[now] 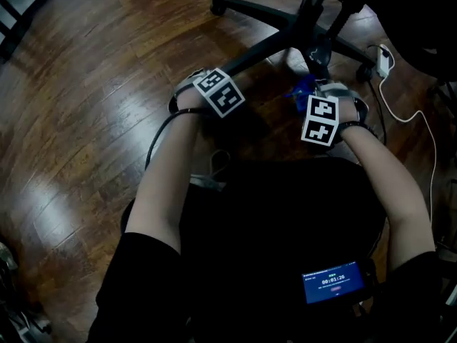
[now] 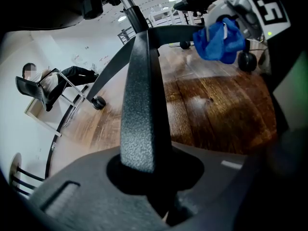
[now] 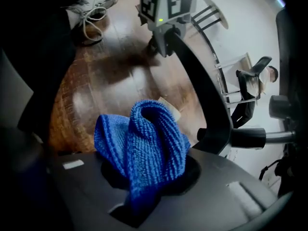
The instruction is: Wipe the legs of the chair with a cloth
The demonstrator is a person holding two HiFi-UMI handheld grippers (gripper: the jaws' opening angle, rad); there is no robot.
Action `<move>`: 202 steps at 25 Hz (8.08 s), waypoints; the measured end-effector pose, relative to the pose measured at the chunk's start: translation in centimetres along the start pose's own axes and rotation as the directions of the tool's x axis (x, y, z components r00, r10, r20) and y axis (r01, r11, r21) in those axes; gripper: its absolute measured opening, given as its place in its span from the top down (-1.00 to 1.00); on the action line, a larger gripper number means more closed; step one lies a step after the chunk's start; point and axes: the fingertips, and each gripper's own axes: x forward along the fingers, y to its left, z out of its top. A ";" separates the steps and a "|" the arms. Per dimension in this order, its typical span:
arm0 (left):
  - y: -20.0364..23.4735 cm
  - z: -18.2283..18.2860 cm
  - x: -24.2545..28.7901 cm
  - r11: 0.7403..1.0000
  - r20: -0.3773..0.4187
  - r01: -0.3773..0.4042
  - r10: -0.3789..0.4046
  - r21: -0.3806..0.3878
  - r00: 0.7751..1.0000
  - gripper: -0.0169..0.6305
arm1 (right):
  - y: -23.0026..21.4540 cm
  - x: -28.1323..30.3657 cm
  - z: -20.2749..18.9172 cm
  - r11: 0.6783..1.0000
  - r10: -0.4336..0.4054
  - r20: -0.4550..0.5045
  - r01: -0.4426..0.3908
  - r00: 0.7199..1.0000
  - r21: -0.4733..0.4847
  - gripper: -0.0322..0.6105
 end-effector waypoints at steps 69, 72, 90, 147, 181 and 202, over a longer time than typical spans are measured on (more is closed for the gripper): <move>-14.7 7.6 -5.4 0.816 0.263 0.493 -0.568 0.301 0.780 0.27 | -9.5 -4.8 11.6 0.849 -0.310 0.581 -0.055 0.753 0.525 0.63; -14.8 7.5 -5.5 0.813 0.266 0.498 -0.573 0.300 0.775 0.27 | -16.0 -2.8 7.4 0.688 -0.455 0.436 -0.005 0.777 0.726 0.63; -14.4 7.1 -5.1 0.850 0.265 0.449 -0.517 0.277 0.814 0.26 | -3.2 -7.2 15.9 0.859 -0.129 0.700 -0.273 0.703 0.433 0.64; -14.7 6.3 -3.9 0.854 0.177 0.465 -0.507 0.233 0.844 0.24 | -3.9 -6.1 15.1 0.875 -0.132 0.629 -0.209 0.766 0.437 0.62; -14.6 7.1 -3.9 0.861 0.169 0.442 -0.488 0.251 0.856 0.24 | -4.7 -5.8 14.7 0.870 -0.152 0.602 -0.183 0.784 0.458 0.63; -14.9 6.9 -3.9 0.842 0.155 0.458 -0.512 0.285 0.845 0.24 | -12.2 -3.7 7.8 0.691 -0.416 0.478 -0.073 0.774 0.719 0.62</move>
